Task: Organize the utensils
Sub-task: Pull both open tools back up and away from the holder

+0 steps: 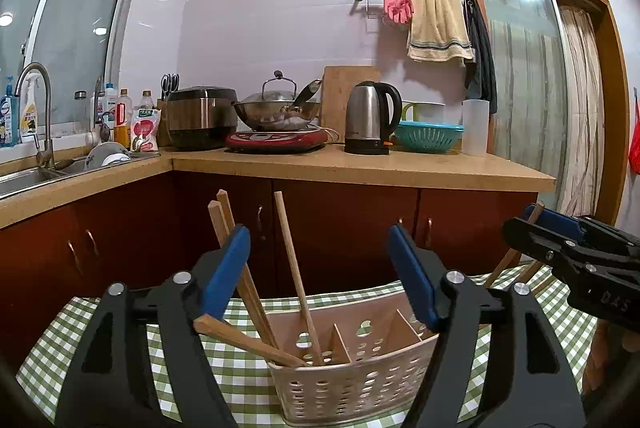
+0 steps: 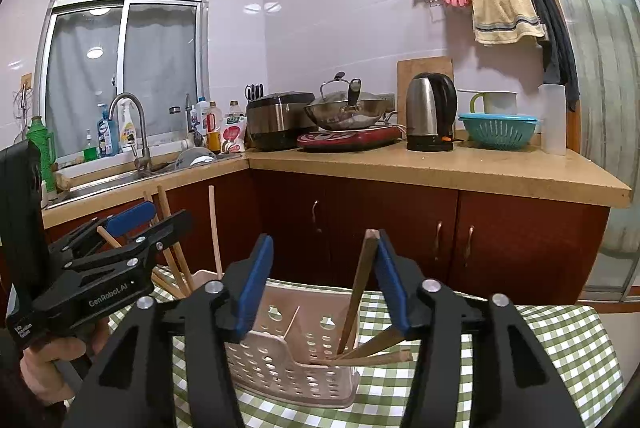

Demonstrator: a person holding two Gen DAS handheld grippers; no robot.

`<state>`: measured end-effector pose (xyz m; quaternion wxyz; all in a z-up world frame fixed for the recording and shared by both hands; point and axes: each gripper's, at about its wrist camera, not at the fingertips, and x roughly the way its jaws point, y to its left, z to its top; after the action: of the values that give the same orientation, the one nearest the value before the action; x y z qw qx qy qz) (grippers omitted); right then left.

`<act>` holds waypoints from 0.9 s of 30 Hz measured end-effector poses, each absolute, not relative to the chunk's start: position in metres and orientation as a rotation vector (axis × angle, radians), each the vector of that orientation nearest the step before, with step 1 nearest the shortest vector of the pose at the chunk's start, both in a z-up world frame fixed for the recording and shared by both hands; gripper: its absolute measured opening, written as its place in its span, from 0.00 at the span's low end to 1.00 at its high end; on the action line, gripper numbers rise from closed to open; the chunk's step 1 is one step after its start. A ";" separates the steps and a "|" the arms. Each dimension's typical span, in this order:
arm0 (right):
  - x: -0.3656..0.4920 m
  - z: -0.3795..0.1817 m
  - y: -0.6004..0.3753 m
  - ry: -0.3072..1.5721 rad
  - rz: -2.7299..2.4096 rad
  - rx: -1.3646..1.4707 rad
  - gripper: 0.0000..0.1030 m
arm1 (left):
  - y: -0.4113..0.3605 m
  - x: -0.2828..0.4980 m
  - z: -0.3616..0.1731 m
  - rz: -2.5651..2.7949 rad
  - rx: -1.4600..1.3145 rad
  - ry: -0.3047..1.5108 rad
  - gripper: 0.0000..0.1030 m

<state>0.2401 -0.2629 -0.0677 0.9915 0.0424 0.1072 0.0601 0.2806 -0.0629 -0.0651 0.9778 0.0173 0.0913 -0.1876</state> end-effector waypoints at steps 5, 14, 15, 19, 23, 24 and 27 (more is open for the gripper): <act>0.237 -0.062 -0.262 0.191 0.116 0.084 0.63 | -0.064 0.279 -0.060 -0.380 0.028 0.172 0.78; 0.225 -0.045 -0.263 0.124 0.099 0.081 0.77 | -0.065 0.275 -0.046 -0.374 0.025 0.136 0.88; 0.224 -0.043 -0.263 0.120 0.097 0.081 0.77 | -0.065 0.273 -0.044 -0.372 0.025 0.129 0.88; 0.220 -0.038 -0.264 0.105 0.084 0.084 0.80 | -0.065 0.268 -0.036 -0.342 0.026 0.101 0.94; 0.217 -0.034 -0.265 0.096 0.065 0.088 0.81 | -0.063 0.264 -0.029 -0.294 0.027 0.087 0.96; 0.216 -0.033 -0.265 0.099 0.060 0.090 0.81 | -0.063 0.262 -0.026 -0.279 0.028 0.083 0.96; 0.211 -0.031 -0.265 0.105 0.044 0.095 0.81 | -0.058 0.251 -0.019 -0.241 0.031 0.061 0.96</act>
<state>0.2107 -0.2651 -0.0311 0.9973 0.0475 0.0522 0.0220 0.2513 -0.0585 -0.0188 0.9922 0.0156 0.0302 -0.1201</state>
